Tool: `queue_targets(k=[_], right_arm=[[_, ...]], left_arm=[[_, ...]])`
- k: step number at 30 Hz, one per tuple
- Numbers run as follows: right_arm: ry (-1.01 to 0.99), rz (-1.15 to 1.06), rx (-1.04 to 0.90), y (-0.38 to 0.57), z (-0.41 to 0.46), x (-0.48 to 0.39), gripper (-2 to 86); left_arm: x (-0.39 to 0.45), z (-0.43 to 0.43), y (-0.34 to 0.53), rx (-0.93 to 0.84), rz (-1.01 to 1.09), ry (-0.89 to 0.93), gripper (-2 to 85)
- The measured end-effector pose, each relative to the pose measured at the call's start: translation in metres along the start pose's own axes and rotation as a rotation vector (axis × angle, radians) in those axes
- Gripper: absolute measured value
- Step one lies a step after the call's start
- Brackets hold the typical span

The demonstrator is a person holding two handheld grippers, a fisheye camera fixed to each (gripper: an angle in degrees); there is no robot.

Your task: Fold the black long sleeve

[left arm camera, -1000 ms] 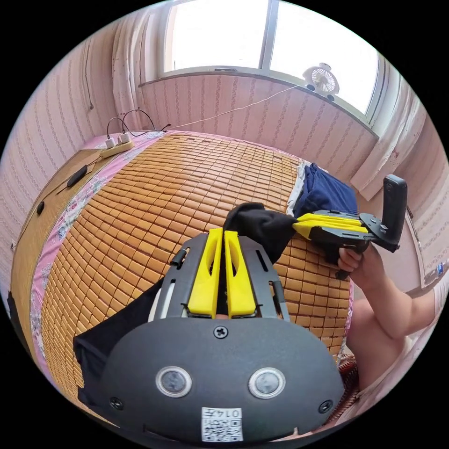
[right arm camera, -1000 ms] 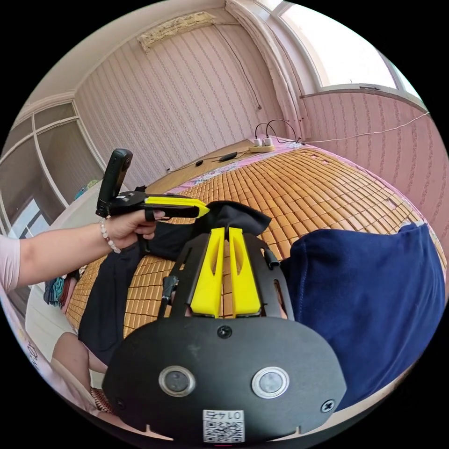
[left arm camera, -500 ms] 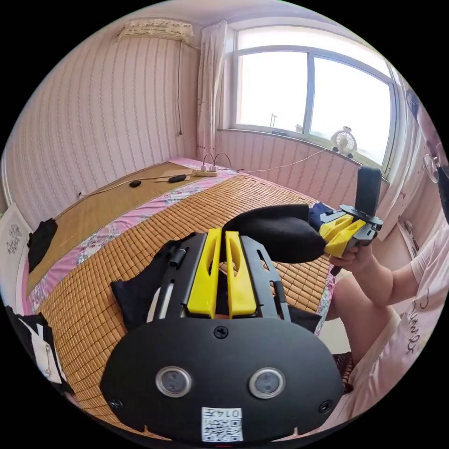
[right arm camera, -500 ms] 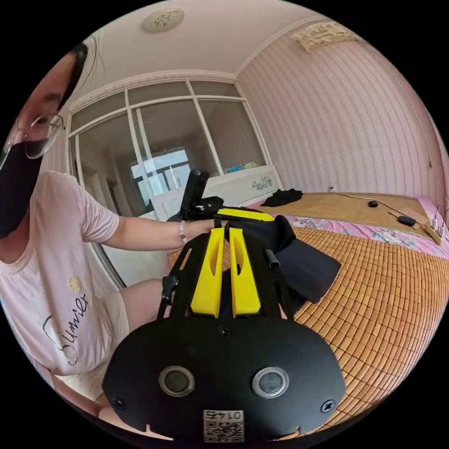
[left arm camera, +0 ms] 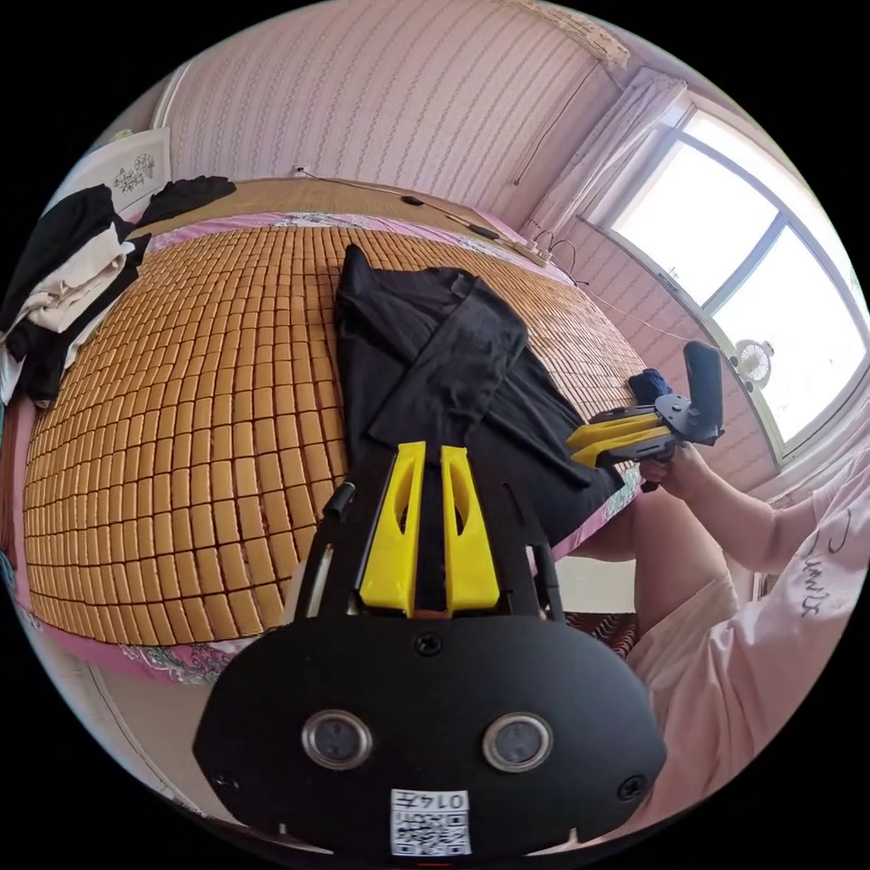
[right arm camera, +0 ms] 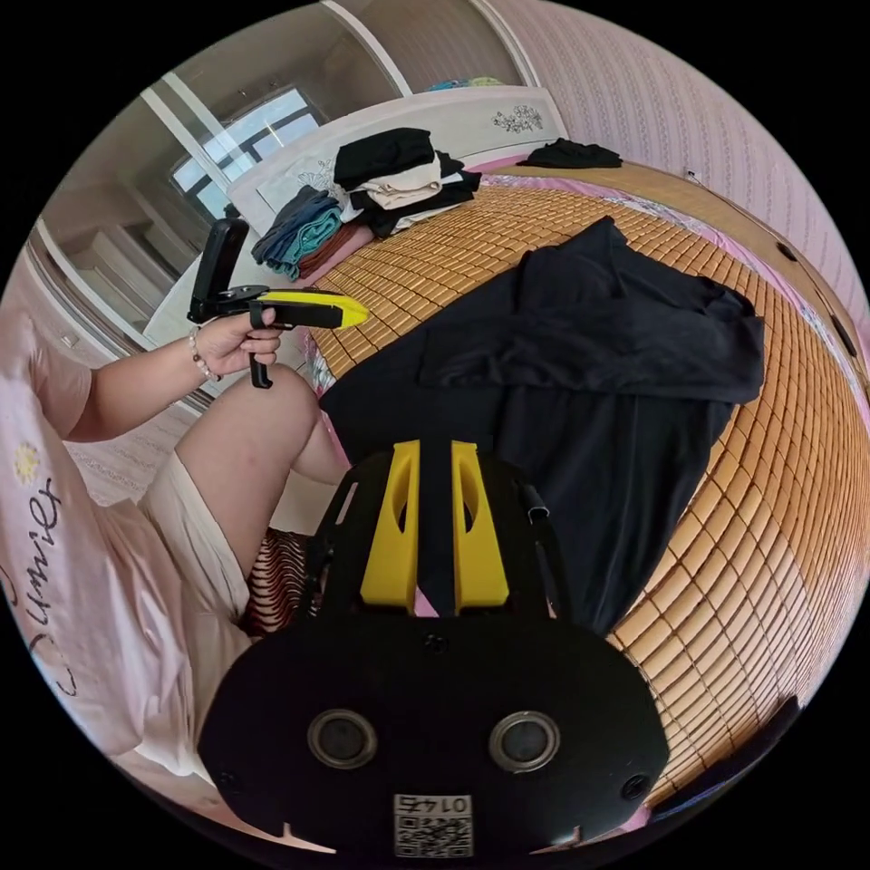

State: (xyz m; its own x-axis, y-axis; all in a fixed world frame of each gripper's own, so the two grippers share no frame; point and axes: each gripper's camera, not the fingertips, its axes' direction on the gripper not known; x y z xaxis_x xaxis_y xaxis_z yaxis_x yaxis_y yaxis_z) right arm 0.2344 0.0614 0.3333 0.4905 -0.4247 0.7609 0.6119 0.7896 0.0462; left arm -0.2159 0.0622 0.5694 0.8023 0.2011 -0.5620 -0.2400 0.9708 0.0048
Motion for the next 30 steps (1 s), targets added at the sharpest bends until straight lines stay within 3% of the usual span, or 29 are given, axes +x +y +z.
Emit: queue_targets(k=[6, 16, 23, 26, 30], right_arm=[[0.196, 0.076, 0.002, -0.036, -0.017, 0.056, 9.6], [0.392, 0.358, 0.017, -0.142, -0.024, 0.248, 11.3], [0.263, 0.582, 0.065, -0.172, 0.012, 0.340, 12.0], [0.202, 0.629, 0.041, -0.177, 0.018, 0.359, 4.4], [0.155, 0.642, 0.140, -0.176, 0.002, 0.370, 1.4]], left_arm=[[-0.064, -0.005, -0.058, 0.068, -0.015, 0.033, 5.9], [-0.152, 0.022, -0.196, 0.040, -0.017, -0.079, 6.9], [-0.197, 0.062, -0.253, 0.042, -0.155, -0.037, 13.1], [-0.206, 0.074, -0.263, 0.007, -0.141, -0.051, 10.4], [-0.216, 0.086, -0.269, -0.150, -0.112, -0.055, 1.1]])
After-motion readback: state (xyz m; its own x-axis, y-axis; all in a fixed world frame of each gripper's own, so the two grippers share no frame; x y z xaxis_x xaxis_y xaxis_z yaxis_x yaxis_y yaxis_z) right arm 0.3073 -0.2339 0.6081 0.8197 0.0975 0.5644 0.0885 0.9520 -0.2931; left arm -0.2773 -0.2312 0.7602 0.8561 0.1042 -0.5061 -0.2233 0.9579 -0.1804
